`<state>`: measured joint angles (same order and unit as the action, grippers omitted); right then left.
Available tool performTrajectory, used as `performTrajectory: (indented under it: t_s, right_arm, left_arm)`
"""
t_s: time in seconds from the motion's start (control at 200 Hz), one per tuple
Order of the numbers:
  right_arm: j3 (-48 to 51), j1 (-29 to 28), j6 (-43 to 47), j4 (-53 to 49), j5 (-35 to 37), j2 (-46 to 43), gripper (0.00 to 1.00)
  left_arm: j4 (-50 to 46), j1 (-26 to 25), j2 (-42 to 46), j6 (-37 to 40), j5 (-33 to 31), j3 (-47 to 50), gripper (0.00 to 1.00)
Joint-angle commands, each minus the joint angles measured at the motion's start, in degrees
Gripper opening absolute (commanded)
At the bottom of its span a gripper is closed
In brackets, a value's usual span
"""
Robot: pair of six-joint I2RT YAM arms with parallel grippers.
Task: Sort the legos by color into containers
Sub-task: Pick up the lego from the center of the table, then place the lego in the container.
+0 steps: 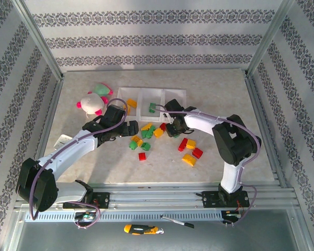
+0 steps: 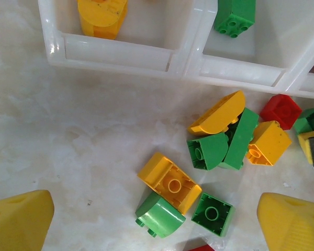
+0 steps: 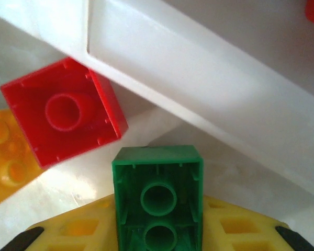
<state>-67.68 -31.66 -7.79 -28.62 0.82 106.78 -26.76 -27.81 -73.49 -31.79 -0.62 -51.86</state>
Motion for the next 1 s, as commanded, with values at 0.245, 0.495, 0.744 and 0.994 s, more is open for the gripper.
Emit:
performTrajectory:
  t_s: [0.245,0.495,0.744,0.994]
  right_arm:
    - [-1.6,-4.3,-4.1,-1.8,1.8,-9.0,0.3]
    - [-15.4,-4.8,-6.2,1.6,5.2,-1.0,0.29]
    - [-30.0,-4.6,-5.6,5.1,9.7,11.8,0.3]
    - [-37.5,-3.5,-8.1,6.4,8.7,19.7,0.3]
  left_arm:
    - [-3.6,-0.8,0.5,12.5,-4.8,-1.9,0.99]
    - [-3.2,-0.8,1.4,16.6,-6.0,-1.0,1.0]
    - [-4.8,-0.7,2.9,15.0,-7.0,-1.8,0.99]
    - [5.9,-0.7,10.5,16.0,-3.8,6.7,0.99]
